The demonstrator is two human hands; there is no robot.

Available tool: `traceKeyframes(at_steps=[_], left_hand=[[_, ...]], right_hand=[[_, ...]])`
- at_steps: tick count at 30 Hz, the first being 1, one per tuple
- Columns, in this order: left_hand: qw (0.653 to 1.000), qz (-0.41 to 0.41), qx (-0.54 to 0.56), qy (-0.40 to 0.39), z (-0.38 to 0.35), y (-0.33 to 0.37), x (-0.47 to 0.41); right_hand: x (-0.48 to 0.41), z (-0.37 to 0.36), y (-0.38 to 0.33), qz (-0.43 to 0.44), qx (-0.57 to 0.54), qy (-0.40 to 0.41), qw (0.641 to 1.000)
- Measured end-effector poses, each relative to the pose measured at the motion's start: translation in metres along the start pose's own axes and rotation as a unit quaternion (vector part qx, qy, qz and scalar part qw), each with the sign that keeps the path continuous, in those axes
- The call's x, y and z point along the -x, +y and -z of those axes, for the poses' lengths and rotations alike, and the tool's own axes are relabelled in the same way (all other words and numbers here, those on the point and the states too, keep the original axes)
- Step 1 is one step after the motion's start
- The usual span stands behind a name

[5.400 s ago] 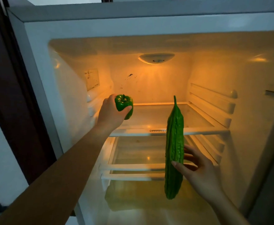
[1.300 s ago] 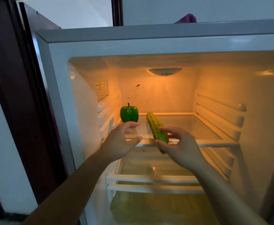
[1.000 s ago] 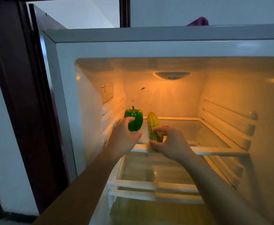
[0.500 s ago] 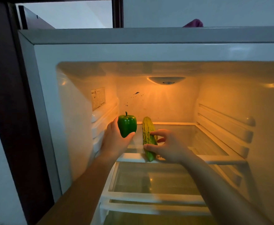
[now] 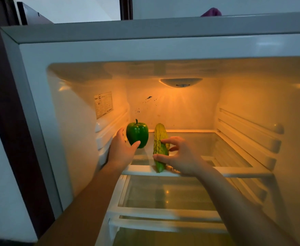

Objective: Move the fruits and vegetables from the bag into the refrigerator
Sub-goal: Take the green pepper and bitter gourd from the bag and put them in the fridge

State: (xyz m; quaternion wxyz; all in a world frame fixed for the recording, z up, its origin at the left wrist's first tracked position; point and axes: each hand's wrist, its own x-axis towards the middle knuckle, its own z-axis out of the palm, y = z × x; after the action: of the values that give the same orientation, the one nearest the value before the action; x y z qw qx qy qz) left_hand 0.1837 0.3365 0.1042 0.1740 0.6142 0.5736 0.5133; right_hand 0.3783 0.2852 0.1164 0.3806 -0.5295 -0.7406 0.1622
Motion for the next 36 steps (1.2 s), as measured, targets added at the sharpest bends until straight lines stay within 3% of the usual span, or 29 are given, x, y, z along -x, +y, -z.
traceKeyframes(at_steps=[5, 11, 18, 23, 27, 36], left_hand=[[0.998, -0.018, 0.027, 0.045, 0.006, 0.003, 0.017], [0.993, -0.081, 0.089, 0.000, 0.027, 0.022, 0.071], [0.962, -0.090, 0.197, -0.167, 0.052, 0.000, 0.167], [0.939, -0.069, 0.180, -0.284, 0.038, -0.029, 0.219], [0.915, -0.096, 0.138, -0.366, 0.028, -0.040, 0.260], [0.821, -0.178, 0.084, -0.535, 0.018, -0.049, 0.343]], right_hand=[[0.011, 0.008, 0.000, -0.012, 0.005, 0.035, 0.999], [0.069, 0.013, -0.008, 0.004, -0.043, 0.139, 0.989], [0.189, -0.018, -0.021, -0.071, -0.057, 0.167, 0.982], [0.264, -0.050, -0.027, -0.173, -0.038, 0.172, 0.969], [0.319, -0.066, -0.036, -0.266, -0.002, 0.166, 0.950], [0.434, -0.082, -0.048, -0.400, 0.000, 0.198, 0.895]])
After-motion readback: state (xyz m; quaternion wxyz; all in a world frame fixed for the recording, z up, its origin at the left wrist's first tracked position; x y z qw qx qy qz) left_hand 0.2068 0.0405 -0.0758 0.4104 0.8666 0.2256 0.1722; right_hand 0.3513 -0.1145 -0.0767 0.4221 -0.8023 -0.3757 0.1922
